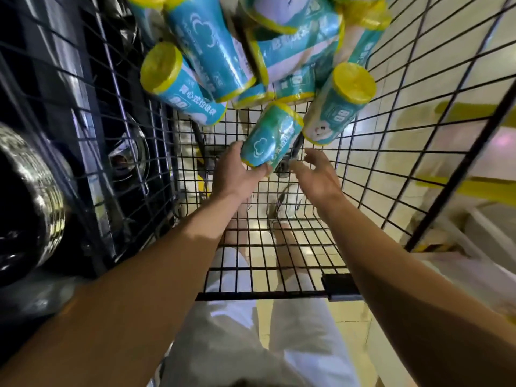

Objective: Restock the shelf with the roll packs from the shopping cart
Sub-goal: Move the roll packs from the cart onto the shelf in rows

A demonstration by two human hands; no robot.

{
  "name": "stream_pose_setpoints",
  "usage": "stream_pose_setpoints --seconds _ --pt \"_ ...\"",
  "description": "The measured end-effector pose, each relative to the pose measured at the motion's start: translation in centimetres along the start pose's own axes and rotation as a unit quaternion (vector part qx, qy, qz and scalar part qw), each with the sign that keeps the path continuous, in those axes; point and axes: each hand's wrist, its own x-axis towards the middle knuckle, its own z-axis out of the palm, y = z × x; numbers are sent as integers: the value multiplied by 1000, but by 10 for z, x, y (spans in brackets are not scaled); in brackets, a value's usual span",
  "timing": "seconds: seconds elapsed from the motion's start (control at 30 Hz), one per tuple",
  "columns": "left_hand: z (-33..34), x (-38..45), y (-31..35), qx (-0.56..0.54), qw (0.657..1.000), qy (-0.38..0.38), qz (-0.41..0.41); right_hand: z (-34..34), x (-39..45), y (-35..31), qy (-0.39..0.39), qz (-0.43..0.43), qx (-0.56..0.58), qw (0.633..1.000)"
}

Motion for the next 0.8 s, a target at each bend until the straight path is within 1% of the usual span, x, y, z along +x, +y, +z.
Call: stream_pose_setpoints --seconds 0.07,0.17,0.23,0.3,0.33,0.4,0.53,0.6,0.63,0.7,0.8 --pt "-7 -6 5 -39 999 -7 -13 -1 -3 -4 8 12 65 998" --pt "-29 -19 19 -112 993 -28 -35 -9 -7 -13 8 2 170 985" --pt "-47 -31 30 -180 981 -62 -47 -16 -11 -20 -15 6 265 964" --pt "-64 -43 41 -223 968 -100 -60 -22 -19 -29 -67 15 347 935" --pt "-70 -47 45 -241 961 -116 -68 -24 -23 -33 -92 18 363 927" --pt "-80 -55 54 -277 948 -130 -89 -29 -32 -38 -125 20 358 925" --pt "-89 -63 67 -342 929 -96 -107 -42 -53 -45 -145 19 288 946" --pt "-91 -66 72 -405 906 -87 -93 -44 -63 -46 -147 32 303 941" --pt "-91 -69 73 -430 895 -84 -83 -44 -67 -46 -147 46 329 931" --pt "-82 -75 71 -440 893 -77 -50 -39 -74 -45 -151 73 404 899" --pt "-58 -90 71 -396 914 -85 -1 -21 -83 -43 -174 105 513 834"
